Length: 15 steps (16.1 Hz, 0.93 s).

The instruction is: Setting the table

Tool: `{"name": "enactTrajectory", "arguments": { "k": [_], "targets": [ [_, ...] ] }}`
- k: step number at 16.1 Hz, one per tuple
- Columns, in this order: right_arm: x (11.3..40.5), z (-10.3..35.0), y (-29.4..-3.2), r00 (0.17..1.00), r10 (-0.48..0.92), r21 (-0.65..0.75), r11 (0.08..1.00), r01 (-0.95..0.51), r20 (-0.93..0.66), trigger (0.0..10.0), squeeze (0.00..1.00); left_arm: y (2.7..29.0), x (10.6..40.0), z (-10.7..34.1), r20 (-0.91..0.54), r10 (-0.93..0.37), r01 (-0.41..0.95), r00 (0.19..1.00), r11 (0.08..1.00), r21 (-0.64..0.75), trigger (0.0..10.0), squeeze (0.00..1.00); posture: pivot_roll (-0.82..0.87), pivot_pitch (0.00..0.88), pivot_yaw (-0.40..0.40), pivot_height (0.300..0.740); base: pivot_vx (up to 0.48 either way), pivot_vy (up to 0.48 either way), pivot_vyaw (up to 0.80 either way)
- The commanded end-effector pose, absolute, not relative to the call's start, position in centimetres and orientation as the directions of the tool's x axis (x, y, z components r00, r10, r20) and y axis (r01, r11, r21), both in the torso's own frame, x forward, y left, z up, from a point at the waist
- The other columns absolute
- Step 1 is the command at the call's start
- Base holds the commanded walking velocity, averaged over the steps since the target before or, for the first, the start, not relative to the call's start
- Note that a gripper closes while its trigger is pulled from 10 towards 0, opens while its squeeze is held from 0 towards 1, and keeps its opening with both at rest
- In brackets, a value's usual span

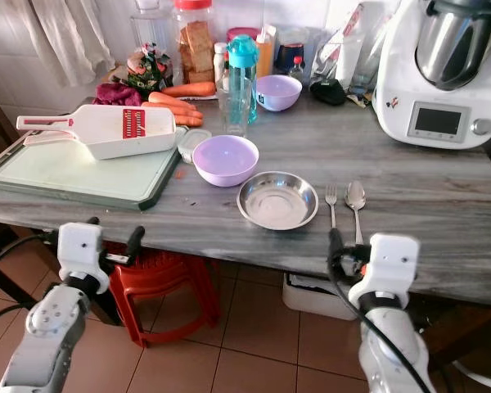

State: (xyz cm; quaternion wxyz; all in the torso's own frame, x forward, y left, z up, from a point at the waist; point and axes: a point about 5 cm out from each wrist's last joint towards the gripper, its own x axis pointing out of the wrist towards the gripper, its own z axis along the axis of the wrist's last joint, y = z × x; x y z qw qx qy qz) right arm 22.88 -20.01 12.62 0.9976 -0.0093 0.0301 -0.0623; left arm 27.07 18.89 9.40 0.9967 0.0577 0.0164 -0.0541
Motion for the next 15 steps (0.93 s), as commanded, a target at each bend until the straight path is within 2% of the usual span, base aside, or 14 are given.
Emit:
{"name": "enactTrajectory", "arguments": {
  "k": [1, 2, 3, 4, 5, 8, 15],
  "targets": [
    [22.8, 12.7, -19.5, 0.993, -0.098, -0.007, 0.995, 0.098, -0.065, 10.0, 0.45, 18.8, 27.3, 9.6, -0.037, -0.122, 0.125, 0.992, 0.985, 0.115, 10.0, 0.0, -0.03, 0.0, 0.019, 0.74, 0.0, 0.0, 0.0],
    [22.8, 12.6, -19.3, 0.994, -0.091, -0.011, 0.996, 0.09, -0.067, 10.0, 0.44, 18.5, 27.5, 9.6, -0.032, -0.122, 0.125, 0.992, 0.985, 0.12, 10.0, 0.0, -0.04, 0.0, 0.022, 0.74, 0.0, 0.0, 0.0],
    [22.9, 12.9, -19.1, 0.994, -0.093, 0.009, 0.996, 0.094, -0.06, 10.0, 0.18, 18.0, 27.9, 9.8, -0.043, -0.137, 0.141, 0.99, 0.985, 0.103, 10.0, 0.0, -0.04, 0.0, 0.025, 0.74, 0.0, 0.0, 0.0],
    [23.0, 13.2, -19.0, 0.994, -0.094, 0.01, 0.995, 0.095, -0.046, 10.0, 0.0, 17.4, 28.2, 10.1, -0.045, -0.164, 0.168, 0.985, 0.982, 0.086, 10.0, 0.0, -0.05, 0.0, 0.03, 0.74, 0.0, 0.0, 0.0],
    [23.0, 13.2, -18.9, 0.994, -0.089, 0.024, 0.996, 0.09, -0.057, 10.0, 0.0, 16.9, 28.4, 10.3, -0.034, -0.179, 0.182, 0.983, 0.98, 0.085, 10.0, 0.0, -0.06, 0.0, 0.03, 0.74, 0.0, 0.0, 0.0],
    [23.1, 13.3, -19.0, 0.995, -0.084, 0.008, 0.996, 0.084, -0.056, 10.0, 0.0, 16.6, 28.6, 10.4, -0.026, -0.186, 0.188, 0.982, 0.978, 0.09, 10.0, 0.0, -0.06, 0.0, 0.027, 0.74, 0.0, 0.0, -0.77],
    [23.9, 13.5, -19.6, 0.995, -0.073, -0.003, 0.997, 0.073, -0.064, 10.0, 0.0, 16.2, 28.4, 10.4, -0.036, -0.195, 0.197, 0.98, 0.977, 0.08, 10.0, 0.0, -0.05, 0.0, 0.016, 0.74, 0.0, 0.0, 0.0]
  ]
}}
